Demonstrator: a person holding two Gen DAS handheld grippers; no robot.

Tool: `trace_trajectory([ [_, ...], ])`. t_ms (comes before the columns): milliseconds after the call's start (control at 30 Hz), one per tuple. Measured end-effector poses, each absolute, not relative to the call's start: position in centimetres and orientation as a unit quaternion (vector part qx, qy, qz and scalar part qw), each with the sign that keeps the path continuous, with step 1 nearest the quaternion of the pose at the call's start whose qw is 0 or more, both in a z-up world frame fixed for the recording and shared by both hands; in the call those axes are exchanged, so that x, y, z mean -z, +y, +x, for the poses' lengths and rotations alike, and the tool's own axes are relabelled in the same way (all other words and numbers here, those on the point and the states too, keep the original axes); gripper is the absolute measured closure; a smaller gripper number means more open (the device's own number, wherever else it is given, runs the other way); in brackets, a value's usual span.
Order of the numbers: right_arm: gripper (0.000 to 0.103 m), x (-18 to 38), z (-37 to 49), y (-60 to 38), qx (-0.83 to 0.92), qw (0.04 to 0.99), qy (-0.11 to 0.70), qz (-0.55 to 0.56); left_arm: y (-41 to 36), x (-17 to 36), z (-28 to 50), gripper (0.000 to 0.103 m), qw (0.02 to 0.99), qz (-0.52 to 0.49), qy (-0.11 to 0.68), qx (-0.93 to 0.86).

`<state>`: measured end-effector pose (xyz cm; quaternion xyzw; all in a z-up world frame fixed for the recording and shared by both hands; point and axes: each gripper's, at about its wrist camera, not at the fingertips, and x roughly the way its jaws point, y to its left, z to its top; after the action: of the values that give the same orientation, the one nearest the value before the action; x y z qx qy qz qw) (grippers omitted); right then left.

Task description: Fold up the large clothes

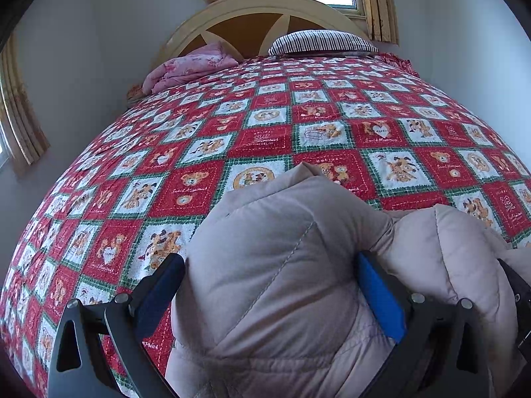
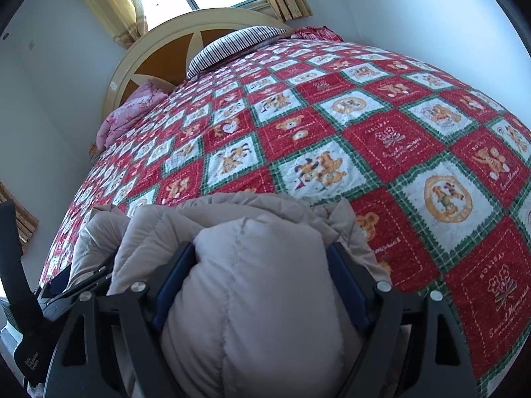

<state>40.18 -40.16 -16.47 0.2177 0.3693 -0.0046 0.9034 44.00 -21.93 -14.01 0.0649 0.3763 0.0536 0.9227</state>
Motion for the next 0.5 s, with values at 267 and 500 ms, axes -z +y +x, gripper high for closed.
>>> trace_trajectory([
  [267,0.019,16.63,40.29,-40.02,0.007,0.903,0.372,0.217,-22.10,14.24,44.06,0.001,0.922,0.072,0.376,-0.057],
  [500,0.018,16.74,40.49,-39.86,0.012,0.902,0.377,0.211,-22.07,14.32,44.09,0.001,0.922,0.073,0.375,-0.058],
])
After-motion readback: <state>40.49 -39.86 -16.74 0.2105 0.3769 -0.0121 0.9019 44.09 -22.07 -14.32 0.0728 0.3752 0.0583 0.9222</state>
